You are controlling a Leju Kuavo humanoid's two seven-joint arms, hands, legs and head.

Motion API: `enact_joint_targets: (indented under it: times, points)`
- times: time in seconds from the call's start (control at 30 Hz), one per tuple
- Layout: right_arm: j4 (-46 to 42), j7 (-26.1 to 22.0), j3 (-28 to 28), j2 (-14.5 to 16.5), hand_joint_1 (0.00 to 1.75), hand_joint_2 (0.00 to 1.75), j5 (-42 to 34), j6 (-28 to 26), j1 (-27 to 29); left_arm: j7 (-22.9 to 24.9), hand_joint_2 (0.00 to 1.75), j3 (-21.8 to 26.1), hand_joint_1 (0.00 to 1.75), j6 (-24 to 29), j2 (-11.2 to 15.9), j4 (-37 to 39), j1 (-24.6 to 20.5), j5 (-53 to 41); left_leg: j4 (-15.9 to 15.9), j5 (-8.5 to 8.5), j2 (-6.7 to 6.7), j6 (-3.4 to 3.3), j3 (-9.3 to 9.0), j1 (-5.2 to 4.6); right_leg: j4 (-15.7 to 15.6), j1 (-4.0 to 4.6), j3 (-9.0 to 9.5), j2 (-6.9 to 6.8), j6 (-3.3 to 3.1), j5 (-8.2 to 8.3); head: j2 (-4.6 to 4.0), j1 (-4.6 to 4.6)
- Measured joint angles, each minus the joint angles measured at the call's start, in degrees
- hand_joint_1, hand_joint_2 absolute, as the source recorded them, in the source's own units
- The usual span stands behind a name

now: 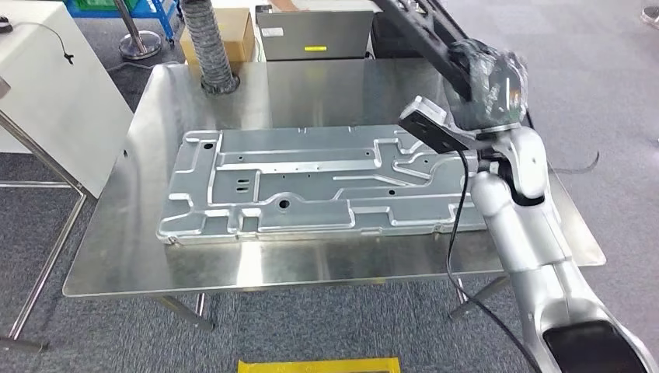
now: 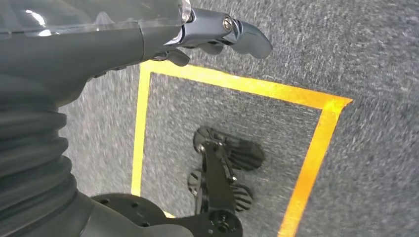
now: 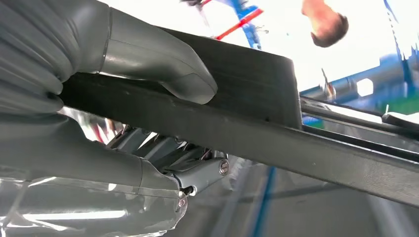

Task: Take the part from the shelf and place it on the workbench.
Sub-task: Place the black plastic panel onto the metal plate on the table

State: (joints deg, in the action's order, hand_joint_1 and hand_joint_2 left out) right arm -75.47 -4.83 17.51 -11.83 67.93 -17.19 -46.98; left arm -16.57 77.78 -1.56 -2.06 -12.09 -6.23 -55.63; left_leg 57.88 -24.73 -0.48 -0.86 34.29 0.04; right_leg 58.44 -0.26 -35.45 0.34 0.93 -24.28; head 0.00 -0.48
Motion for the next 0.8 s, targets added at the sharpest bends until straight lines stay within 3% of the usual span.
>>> enact_joint_targets:
  times: [0.13,0.17,0.23,0.3,0.33,0.37,0.43,0.47,0.5,0.63,0.7,0.77,0.8]
  points:
    - [9.2,0.9,9.1,3.3,1.75,1.75,9.4,2.8,-6.3,-0.2,1.75,-0.6,0.0,-0.2,0.0,0.0,-0.2,-0.7,1.0,-0.98,0.06,1.25,0.35,-0.01,-0.9,-0.16,0.48,-0.01,-1.31,-0.04,0.0,-0.01]
    - [11.3,1.2,11.4,4.5,1.75,1.75,10.8,2.8,-7.3,-0.2,1.75,-0.7,0.0,-0.2,0.0,0.0,-0.2,-0.7,3.1,-2.25,0.08,1.54,1.28,0.04,-1.2,-0.32,0.69,-0.03,-1.63,0.01,0.0,-0.07]
    - [14.8,1.6,15.3,6.5,1.75,1.75,12.0,2.7,-8.8,-0.3,1.75,-0.8,0.0,-0.2,-0.1,0.0,-0.3,-0.8,10.7,-5.79,0.12,1.97,5.0,0.25,-1.3,-0.28,0.92,-0.1,-2.08,-0.12,0.0,-0.17]
    - [17.3,1.3,18.1,8.1,1.75,1.75,12.3,2.8,-9.4,-0.3,1.75,-0.9,0.0,-0.2,-0.1,0.0,-0.2,-0.8,16.4,-7.18,0.12,2.21,8.33,0.36,-1.2,-0.11,1.15,-0.23,-2.22,-0.37,0.0,-0.16]
    - [18.5,0.5,19.4,8.7,1.75,1.75,12.2,3.2,-9.7,-0.3,1.75,-0.9,0.0,-0.2,-0.1,0.0,-0.1,-0.8,16.2,-6.16,0.13,2.26,8.55,0.4,-1.2,-0.07,1.35,-0.31,-2.24,-0.56,0.0,-0.15]
    - [19.7,-0.6,20.7,9.5,1.75,1.75,12.0,3.8,-10.0,-0.4,1.75,-1.0,0.0,-0.2,-0.1,0.0,0.0,-0.8,13.7,-4.1,0.15,2.27,7.56,0.46,-1.1,-0.05,1.59,-0.34,-2.22,-0.79,0.0,-0.14]
    - [22.3,-2.9,24.0,11.3,1.75,1.75,10.8,5.1,-10.8,-0.7,1.75,-1.0,0.0,-0.4,-0.1,0.0,0.1,-0.8,5.4,0.13,0.24,2.2,3.85,0.55,-0.8,0.06,1.95,-0.16,-2.03,-1.34,0.0,-0.14]
    - [23.5,-3.7,25.9,12.5,1.75,1.75,9.9,5.6,-11.0,-1.0,1.75,-1.0,0.0,-0.5,-0.1,0.0,0.1,-0.7,2.3,1.15,0.27,2.04,2.36,0.55,-0.6,0.17,1.94,0.02,-1.86,-1.52,0.0,-0.15]
    - [24.7,-4.5,27.7,13.5,1.75,1.75,8.5,6.0,-11.1,-1.2,1.75,-1.0,0.0,-0.8,-0.1,0.0,0.0,-0.7,0.7,1.4,0.26,1.84,1.58,0.52,-0.5,0.28,1.87,0.18,-1.67,-1.62,0.0,-0.16]
    - [27.9,-9.6,33.1,16.1,1.75,1.75,-3.4,10.4,-10.4,-2.2,1.75,-1.0,0.0,-1.8,-0.3,0.0,0.0,-0.2,0.0,1.11,0.03,0.69,1.18,0.72,0.3,0.32,1.6,0.07,-0.62,-2.53,0.0,-0.1]
    - [28.7,-11.1,34.7,16.5,1.75,1.75,-9.0,14.1,-10.1,-2.7,1.75,-1.0,0.0,-2.2,-0.4,0.0,0.1,0.0,-0.3,1.14,0.01,0.17,1.02,0.87,5.1,0.12,-0.63,-0.01,-0.08,-5.26,0.0,0.06]
    - [29.2,-11.5,36.4,16.6,1.75,1.75,-12.3,17.9,-9.8,-3.3,1.75,-1.0,0.0,-2.4,-0.4,0.0,0.1,0.2,-0.3,1.04,0.01,-0.1,1.0,0.81,13.0,-0.02,-4.75,-0.03,0.21,-8.44,0.0,0.14]
    - [29.5,-11.5,37.3,16.5,1.75,1.75,-13.4,19.7,-9.6,-3.5,1.75,-1.0,0.0,-2.5,-0.4,0.0,0.2,0.4,-0.2,1.0,0.0,-0.15,0.97,0.77,15.7,-0.05,-6.29,-0.03,0.24,-8.95,0.0,0.14]
